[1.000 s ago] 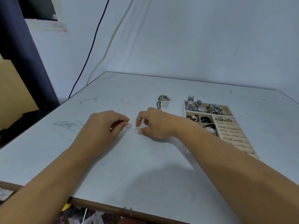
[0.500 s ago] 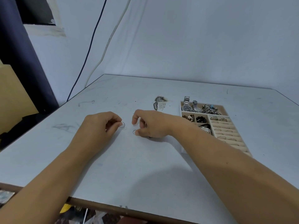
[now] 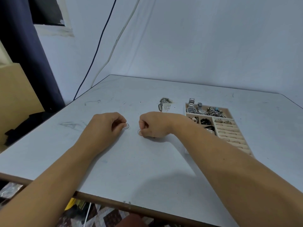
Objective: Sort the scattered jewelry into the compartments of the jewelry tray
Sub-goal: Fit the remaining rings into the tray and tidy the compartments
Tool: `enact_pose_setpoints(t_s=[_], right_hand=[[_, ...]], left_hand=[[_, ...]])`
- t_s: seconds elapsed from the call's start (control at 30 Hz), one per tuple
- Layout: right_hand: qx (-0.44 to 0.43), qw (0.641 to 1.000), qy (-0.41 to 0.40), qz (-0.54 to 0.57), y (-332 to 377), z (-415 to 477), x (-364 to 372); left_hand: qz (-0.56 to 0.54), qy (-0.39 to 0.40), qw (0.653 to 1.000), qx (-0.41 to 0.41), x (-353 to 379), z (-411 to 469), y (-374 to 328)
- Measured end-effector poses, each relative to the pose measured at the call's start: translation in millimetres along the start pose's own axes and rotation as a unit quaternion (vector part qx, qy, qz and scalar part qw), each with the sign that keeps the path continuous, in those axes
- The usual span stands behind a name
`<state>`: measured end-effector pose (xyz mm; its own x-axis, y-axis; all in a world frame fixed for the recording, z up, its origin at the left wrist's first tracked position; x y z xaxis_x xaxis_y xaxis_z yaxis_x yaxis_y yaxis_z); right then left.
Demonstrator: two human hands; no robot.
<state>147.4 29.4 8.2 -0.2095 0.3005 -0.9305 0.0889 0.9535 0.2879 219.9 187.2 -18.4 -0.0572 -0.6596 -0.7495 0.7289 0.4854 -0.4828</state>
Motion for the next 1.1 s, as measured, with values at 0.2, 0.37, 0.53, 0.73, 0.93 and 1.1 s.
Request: enact_pose_setpoints(t_s=[0.2, 0.37, 0.53, 0.73, 0.93, 1.1], right_hand=[[-0.059, 0.982, -0.141, 0.108, -7, -35, 2], [-0.048, 0.964, -0.230, 0.126, -45, -102, -9], [0.009, 0.942, -0.310, 0.127, -108, -170, -26], [0.053, 0.929, -0.349, 0.111, -157, -212, -15], [0.036, 0.927, -0.346, 0.141, -166, -221, -3], [0.023, 0.927, -0.336, 0.168, -164, -227, -4]], left_hand=[[-0.055, -0.001, 0.998, 0.008, -1, -4, -11], [-0.112, 0.025, 0.993, 0.027, 4, -7, -44], [-0.179, 0.068, 0.978, 0.089, 23, -5, -102], [-0.210, 0.130, 0.954, 0.169, 66, -2, -176], [-0.126, 0.151, 0.949, 0.247, 96, -2, -210], [-0.062, 0.126, 0.935, 0.327, 108, -5, -221]])
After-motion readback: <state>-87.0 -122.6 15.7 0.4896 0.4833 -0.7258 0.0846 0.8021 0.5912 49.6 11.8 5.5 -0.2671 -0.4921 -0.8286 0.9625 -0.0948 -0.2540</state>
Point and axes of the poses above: each hand's wrist, its own z-axis towards the middle knuckle, its own x-axis out of the palm, y = z × x, the point moved 3 cm from there along z, towards the middle knuckle, and after that the axes turned 1 degree about x, right-handed, at the moved point
